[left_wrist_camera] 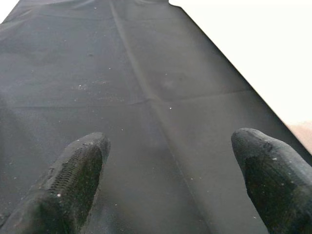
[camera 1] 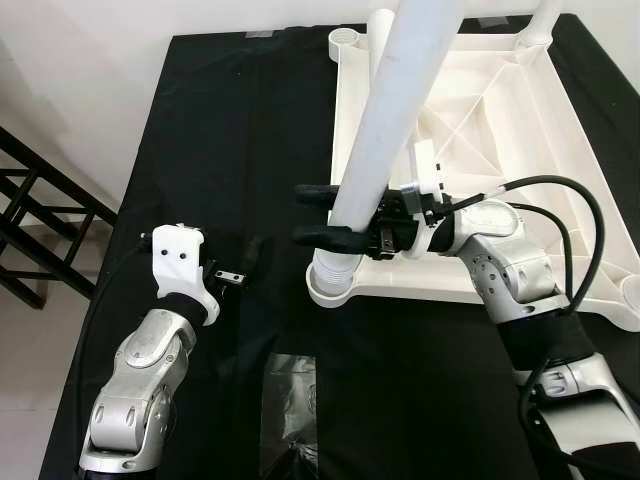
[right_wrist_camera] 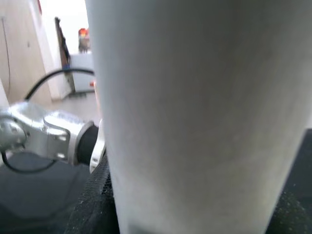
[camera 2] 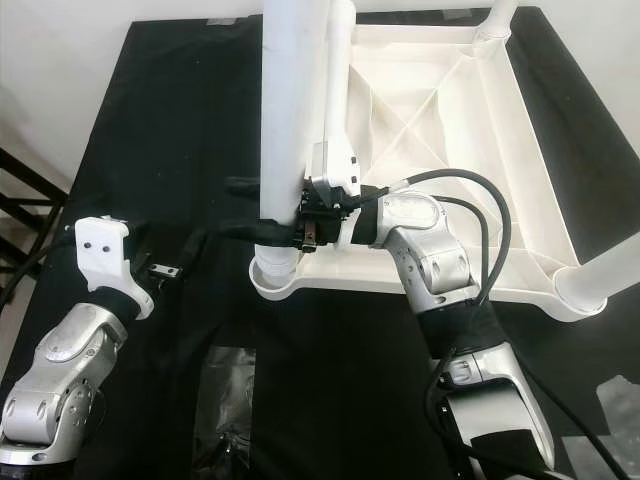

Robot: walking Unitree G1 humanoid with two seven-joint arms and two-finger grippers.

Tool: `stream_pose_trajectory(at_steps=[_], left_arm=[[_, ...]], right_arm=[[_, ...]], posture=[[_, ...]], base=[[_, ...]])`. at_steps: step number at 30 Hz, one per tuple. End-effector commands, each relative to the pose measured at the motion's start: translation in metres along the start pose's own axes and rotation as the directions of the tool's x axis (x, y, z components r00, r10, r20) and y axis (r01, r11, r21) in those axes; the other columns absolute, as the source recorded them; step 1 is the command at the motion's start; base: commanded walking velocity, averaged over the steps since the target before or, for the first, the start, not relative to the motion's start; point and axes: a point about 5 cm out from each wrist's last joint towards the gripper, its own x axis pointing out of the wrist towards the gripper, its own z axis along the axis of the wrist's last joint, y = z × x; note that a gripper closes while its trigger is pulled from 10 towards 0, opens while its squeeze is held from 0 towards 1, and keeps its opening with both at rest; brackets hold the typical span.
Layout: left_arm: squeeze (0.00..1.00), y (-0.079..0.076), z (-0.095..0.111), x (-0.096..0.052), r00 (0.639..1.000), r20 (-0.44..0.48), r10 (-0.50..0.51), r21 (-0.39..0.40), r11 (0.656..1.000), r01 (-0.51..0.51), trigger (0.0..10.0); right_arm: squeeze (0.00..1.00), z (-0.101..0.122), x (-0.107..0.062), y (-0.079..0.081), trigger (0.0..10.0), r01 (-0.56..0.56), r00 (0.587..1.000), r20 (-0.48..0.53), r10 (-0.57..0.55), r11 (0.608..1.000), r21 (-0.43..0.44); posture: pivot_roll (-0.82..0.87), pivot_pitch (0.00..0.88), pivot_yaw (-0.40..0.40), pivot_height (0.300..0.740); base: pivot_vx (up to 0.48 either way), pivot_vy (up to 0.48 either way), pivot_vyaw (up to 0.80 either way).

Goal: Building children table

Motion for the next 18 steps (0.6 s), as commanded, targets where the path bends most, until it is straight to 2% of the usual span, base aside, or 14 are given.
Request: stream_pose_trajectory(at_steps=[1, 3, 12, 18], left_arm=[[0.00, 0.005, -0.006, -0.003, 1.000, -0.021, 0.020, 0.012, 1.000, -0.020, 10.0], [0.00, 0.005, -0.006, -0.003, 1.000, -0.021, 0.018, 0.011, 1.000, -0.018, 10.0], [0.00, 0.005, -0.005, -0.002, 1.000, -0.018, 0.020, 0.013, 1.000, -0.019, 10.0], [0.00, 0.004, -0.005, -0.003, 1.000, -0.017, 0.017, 0.011, 1.000, -0.017, 10.0]], right_arm=[[0.00, -0.019, -0.001, 0.006, 10.0, -0.013, 0.999, -0.032, 0.017, 0.994, 0.105], [0.00, -0.014, -0.001, 0.010, 10.0, -0.050, 0.999, 0.010, 0.049, 0.989, 0.136], [0.00, -0.022, -0.006, 0.017, 10.0, -0.104, 0.993, -0.049, 0.112, 0.984, 0.142], [0.00, -0.018, -0.004, 0.020, 10.0, -0.121, 0.992, -0.018, 0.126, 0.979, 0.164]], posture=[[0.07, 0.318, 0.018, 0.740], [0.07, 0.317, 0.020, 0.740], [0.07, 0.317, 0.020, 0.740], [0.07, 0.319, 0.020, 0.740]], base=[[0.000, 0.000, 0.00], [0.000, 0.000, 0.00], [0.000, 0.000, 0.00], [0.000, 0.000, 0.00]])
